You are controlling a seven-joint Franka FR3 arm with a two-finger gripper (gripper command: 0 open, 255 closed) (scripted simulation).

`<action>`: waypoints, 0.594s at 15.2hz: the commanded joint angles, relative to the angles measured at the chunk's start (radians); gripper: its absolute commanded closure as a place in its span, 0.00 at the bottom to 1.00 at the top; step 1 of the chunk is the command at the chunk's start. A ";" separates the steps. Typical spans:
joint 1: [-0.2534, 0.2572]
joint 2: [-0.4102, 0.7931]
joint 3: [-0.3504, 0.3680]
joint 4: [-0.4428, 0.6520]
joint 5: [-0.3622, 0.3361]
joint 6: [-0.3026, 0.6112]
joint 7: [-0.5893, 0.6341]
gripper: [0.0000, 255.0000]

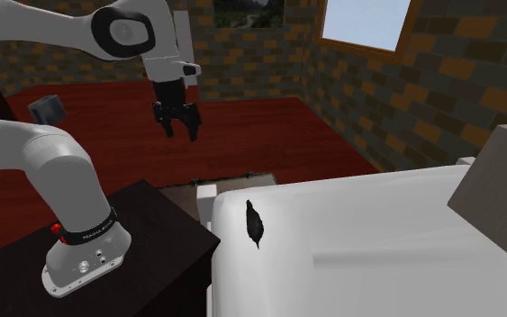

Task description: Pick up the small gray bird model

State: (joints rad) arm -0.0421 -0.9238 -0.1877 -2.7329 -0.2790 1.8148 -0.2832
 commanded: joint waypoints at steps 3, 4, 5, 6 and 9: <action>-0.030 0.024 -0.128 -0.081 -0.093 0.163 -0.134 0.00; -0.038 0.039 -0.162 -0.096 -0.115 0.207 -0.166 0.00; -0.044 0.058 -0.197 -0.108 -0.138 0.252 -0.199 0.00; -0.050 0.081 -0.233 -0.118 -0.159 0.299 -0.233 0.00; -0.053 0.175 -0.346 -0.132 -0.215 0.447 -0.334 0.00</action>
State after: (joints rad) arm -0.0913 -0.7775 -0.4927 -2.8636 -0.4740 2.2128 -0.5746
